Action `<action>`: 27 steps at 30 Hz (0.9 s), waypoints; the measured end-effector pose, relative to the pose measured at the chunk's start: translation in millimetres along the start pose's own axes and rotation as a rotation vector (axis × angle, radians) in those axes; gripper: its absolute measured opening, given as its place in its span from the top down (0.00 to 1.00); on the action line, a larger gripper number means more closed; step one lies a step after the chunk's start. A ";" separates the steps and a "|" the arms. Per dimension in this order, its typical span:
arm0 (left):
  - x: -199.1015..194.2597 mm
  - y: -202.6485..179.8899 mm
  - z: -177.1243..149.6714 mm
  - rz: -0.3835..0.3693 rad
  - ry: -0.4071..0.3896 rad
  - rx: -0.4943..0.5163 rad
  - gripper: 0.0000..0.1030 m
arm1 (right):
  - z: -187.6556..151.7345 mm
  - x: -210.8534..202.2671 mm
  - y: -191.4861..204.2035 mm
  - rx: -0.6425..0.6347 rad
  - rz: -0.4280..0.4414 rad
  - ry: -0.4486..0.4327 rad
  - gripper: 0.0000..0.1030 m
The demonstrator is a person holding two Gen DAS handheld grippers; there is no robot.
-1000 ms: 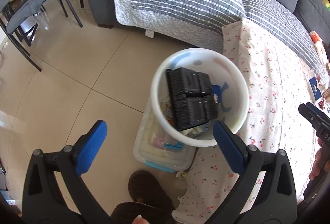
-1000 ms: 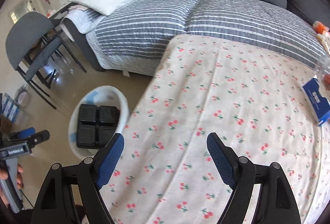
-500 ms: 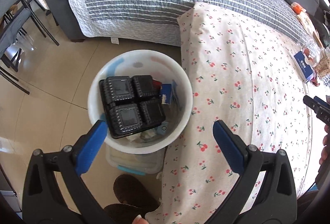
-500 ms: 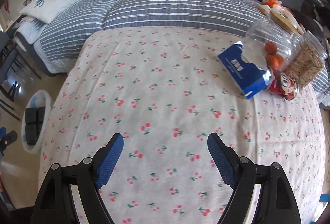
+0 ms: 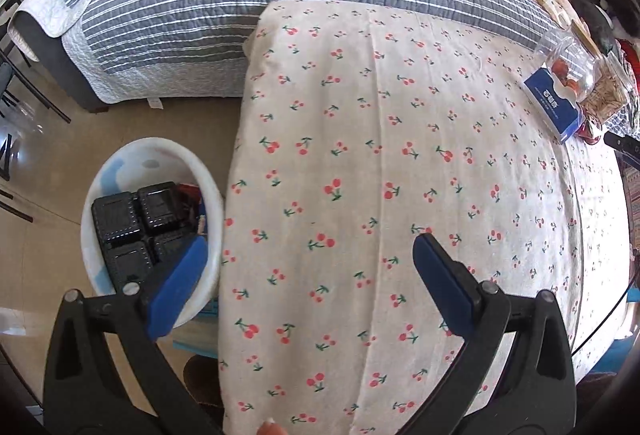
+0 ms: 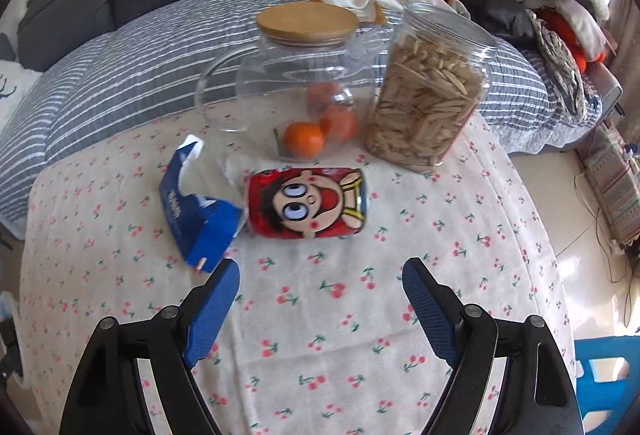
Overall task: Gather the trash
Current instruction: 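Grasp the red milk can with the right gripper while the left gripper grasps the blue tissue box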
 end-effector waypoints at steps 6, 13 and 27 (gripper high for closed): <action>12.7 -20.0 7.7 -0.003 0.017 0.020 0.01 | 11.2 19.6 5.5 -0.029 0.058 0.014 0.17; 26.6 -30.2 11.4 0.005 0.039 0.032 0.01 | 17.9 36.2 37.5 -0.145 -0.014 0.013 0.18; 36.2 -39.8 12.0 -0.008 0.059 0.053 0.01 | 8.7 61.8 14.1 -0.041 0.102 0.106 0.71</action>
Point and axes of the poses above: each gripper's, at about its wrist camera, not at the fingertips, and x roughly the way its jaws point, y to its left, z to its top, the point moved 3 cm from there along x, roughly the way its jaws point, and after that the axes turned 6 degrees about -z, right-handed, at the moved point
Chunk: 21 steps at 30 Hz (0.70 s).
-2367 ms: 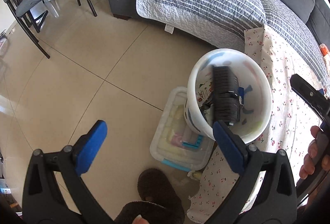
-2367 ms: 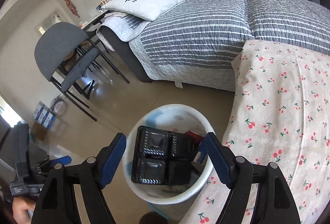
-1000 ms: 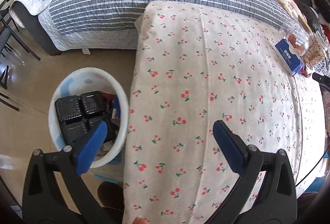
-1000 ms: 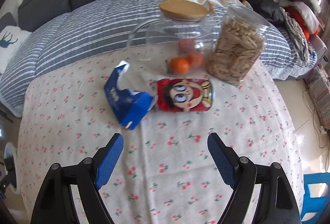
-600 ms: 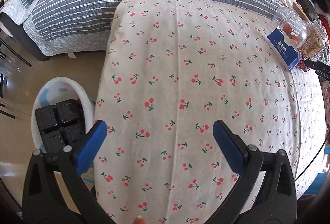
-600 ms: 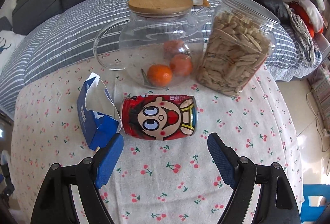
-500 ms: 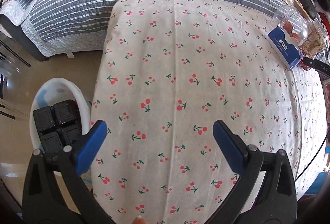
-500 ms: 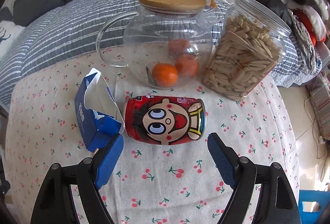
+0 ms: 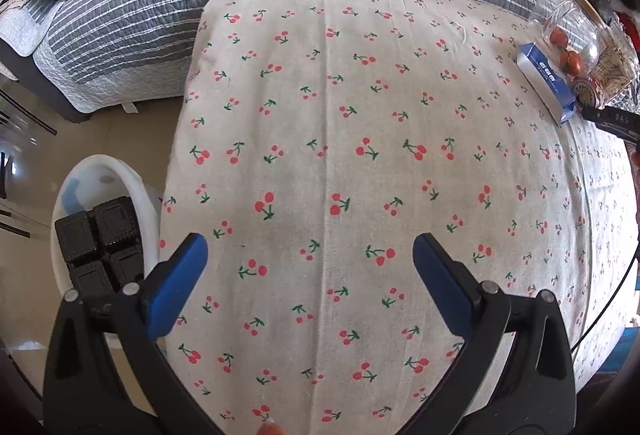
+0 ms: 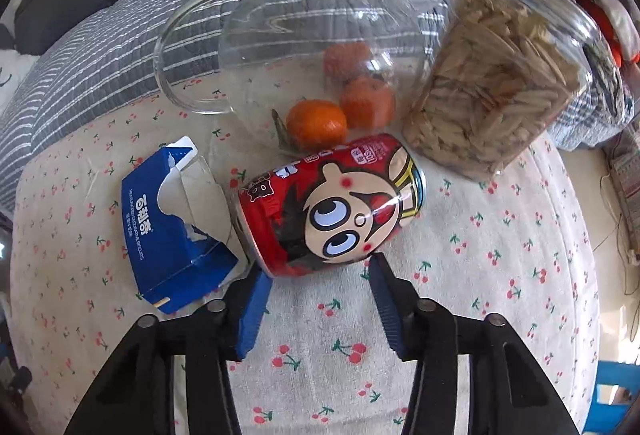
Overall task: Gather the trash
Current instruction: 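Grasp the red milk can with the right gripper while the left gripper grasps the blue tissue box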
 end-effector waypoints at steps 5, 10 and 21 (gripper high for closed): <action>2.3 -39.6 11.9 -0.090 0.016 0.005 0.01 | -16.0 -21.4 -29.1 0.001 0.062 -0.021 0.75; 9.3 -106.7 40.2 -0.161 0.001 -0.004 0.01 | -29.5 -28.9 -55.2 0.019 0.067 -0.008 0.48; 72.9 -215.5 121.4 -0.247 -0.001 -0.173 0.05 | -28.6 -38.2 -102.9 0.039 0.135 -0.003 0.37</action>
Point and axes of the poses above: each gripper's, at about its wrist camera, not at the fingertips, and x roughly the way its jaws point, y to its left, z to its top, the point moved 3 cm from there along x, roughly the way its jaws point, and after that the axes turned 6 degrees about -z, right-handed, at the moved point
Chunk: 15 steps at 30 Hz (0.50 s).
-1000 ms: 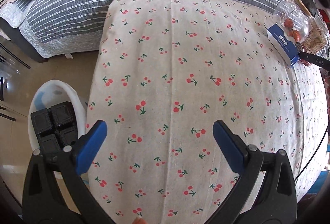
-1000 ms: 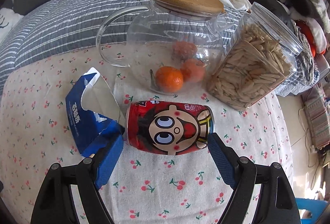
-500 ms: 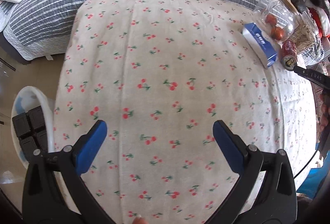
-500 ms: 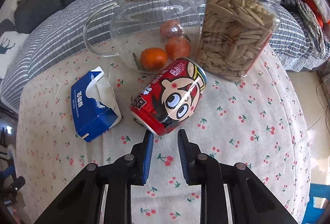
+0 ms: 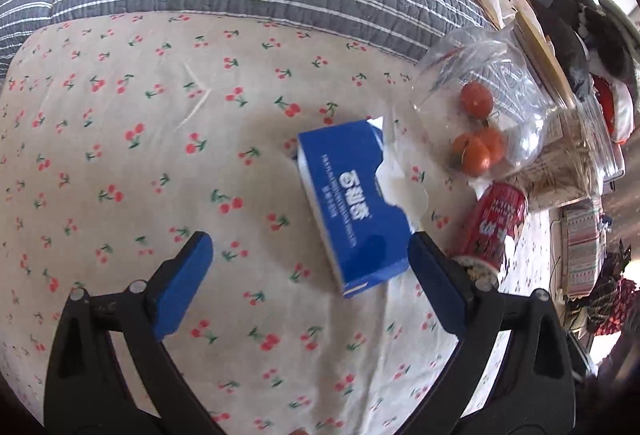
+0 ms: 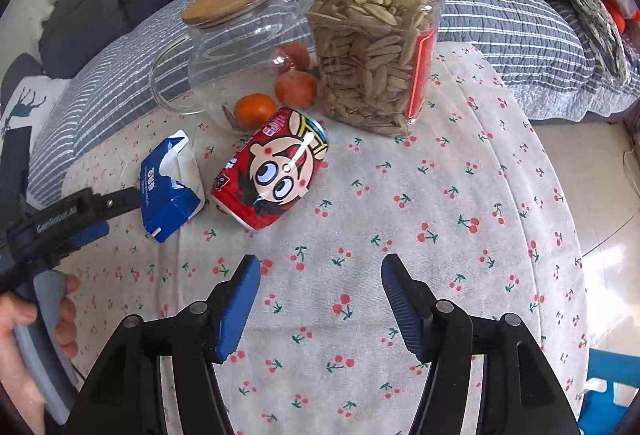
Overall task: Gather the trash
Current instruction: 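Grasp the red milk can with the right gripper while the left gripper grasps the blue tissue box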
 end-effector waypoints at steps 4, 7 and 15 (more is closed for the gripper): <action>20.5 -13.8 6.3 0.041 0.003 -0.007 0.16 | 7.1 6.1 -13.7 0.049 0.004 0.002 0.36; 24.8 -14.8 8.5 0.065 -0.017 -0.004 0.36 | 9.7 7.2 -21.4 0.087 0.030 0.007 0.32; 11.2 9.3 5.0 0.030 -0.011 0.082 0.52 | 26.3 8.6 -7.2 0.176 0.100 -0.009 0.23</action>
Point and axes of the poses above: each gripper's, at about its wrist camera, not at the fingertips, and x roughly the way its jaws point, y to its left, z to its top, the point moved 3 cm from there along x, roughly the way its jaws point, and after that the axes turned 6 degrees about -z, right-handed, at the moved point
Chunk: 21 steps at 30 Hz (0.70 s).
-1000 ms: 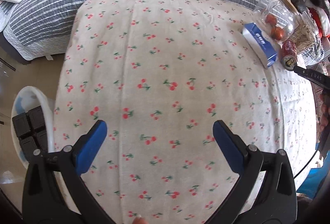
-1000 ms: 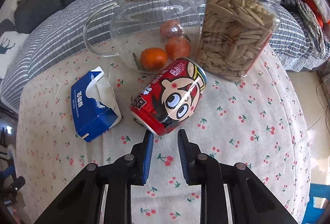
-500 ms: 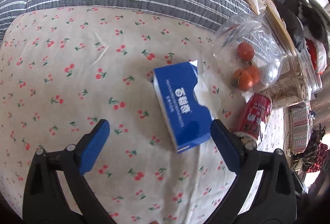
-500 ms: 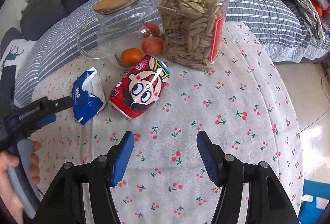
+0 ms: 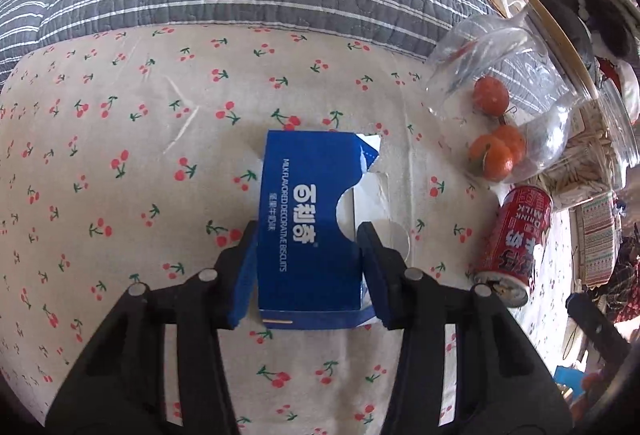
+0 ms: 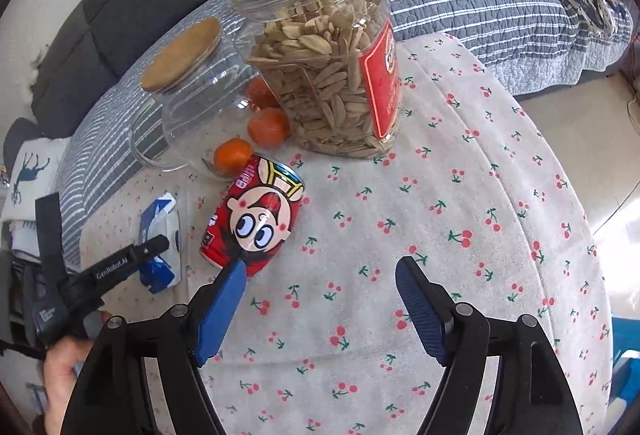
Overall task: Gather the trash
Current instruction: 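Grasp the red milk can with the right gripper while the left gripper grasps the blue tissue box, then carry the blue tissue box over the bin and open the left gripper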
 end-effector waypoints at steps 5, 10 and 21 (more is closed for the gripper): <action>-21.1 28.7 -9.6 -0.013 0.000 0.028 0.52 | 5.9 15.2 27.4 0.024 0.027 0.008 0.23; -48.7 55.0 -22.1 0.021 -0.028 0.089 0.52 | 13.3 33.4 48.7 0.079 0.060 0.004 0.23; -88.7 107.7 -57.2 0.060 -0.039 0.103 0.52 | 1.5 64.8 70.3 0.039 -0.035 0.012 0.36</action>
Point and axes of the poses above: each gripper's, at about its wrist camera, not at the fingertips, and x roughly the way its jaws point, y to its left, z to its top, the point moved 3 cm from there along x, roughly the way its jaws point, and after that the axes turned 6 degrees about -z, right-handed, at the moved point
